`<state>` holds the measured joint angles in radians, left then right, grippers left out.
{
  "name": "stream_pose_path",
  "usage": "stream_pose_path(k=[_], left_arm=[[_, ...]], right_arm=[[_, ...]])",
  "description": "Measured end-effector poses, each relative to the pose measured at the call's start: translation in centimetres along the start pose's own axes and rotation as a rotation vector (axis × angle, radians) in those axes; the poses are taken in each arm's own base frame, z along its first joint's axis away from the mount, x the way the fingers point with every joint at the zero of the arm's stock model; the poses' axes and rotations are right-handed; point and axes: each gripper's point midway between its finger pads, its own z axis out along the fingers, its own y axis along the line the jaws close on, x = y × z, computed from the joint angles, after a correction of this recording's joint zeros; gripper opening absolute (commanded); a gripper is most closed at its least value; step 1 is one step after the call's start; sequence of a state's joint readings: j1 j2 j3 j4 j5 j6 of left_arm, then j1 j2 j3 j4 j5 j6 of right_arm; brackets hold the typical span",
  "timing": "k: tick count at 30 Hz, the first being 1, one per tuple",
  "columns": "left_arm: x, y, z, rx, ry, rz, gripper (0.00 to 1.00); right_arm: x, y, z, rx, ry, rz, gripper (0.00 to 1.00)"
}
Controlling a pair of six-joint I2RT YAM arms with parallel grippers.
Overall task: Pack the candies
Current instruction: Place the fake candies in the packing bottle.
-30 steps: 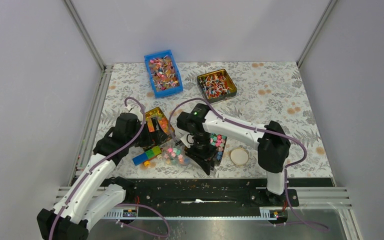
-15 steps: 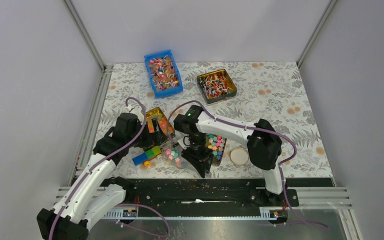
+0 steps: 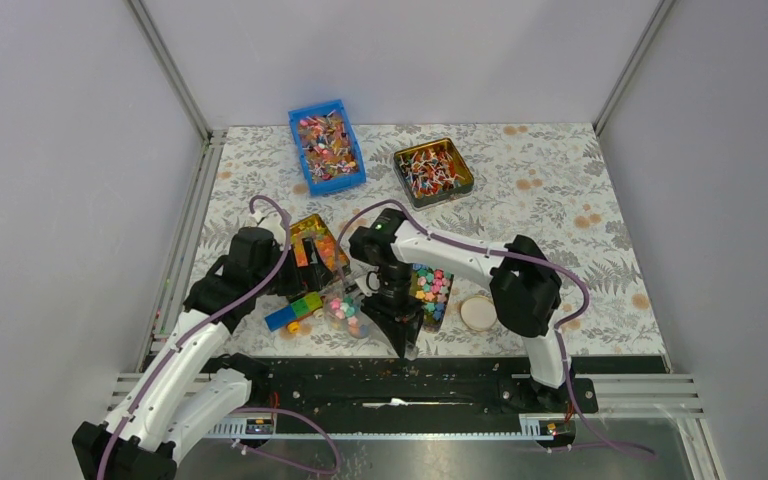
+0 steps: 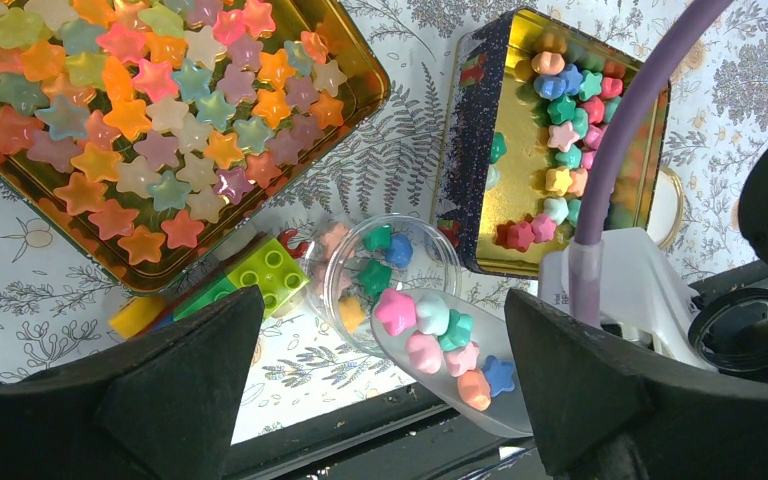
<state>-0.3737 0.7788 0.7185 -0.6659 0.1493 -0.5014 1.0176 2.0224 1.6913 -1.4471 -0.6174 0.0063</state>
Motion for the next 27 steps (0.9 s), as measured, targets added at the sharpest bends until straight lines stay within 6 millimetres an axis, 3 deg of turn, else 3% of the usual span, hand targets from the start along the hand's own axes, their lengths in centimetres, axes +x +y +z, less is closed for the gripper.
stream_pose_path(k=[27], left_arm=[[0.1, -0.1, -0.8, 0.008, -0.015, -0.013, 0.96]], right_arm=[[-0.4, 2.0, -0.8, -0.211, 0.017, 0.083, 0.00]])
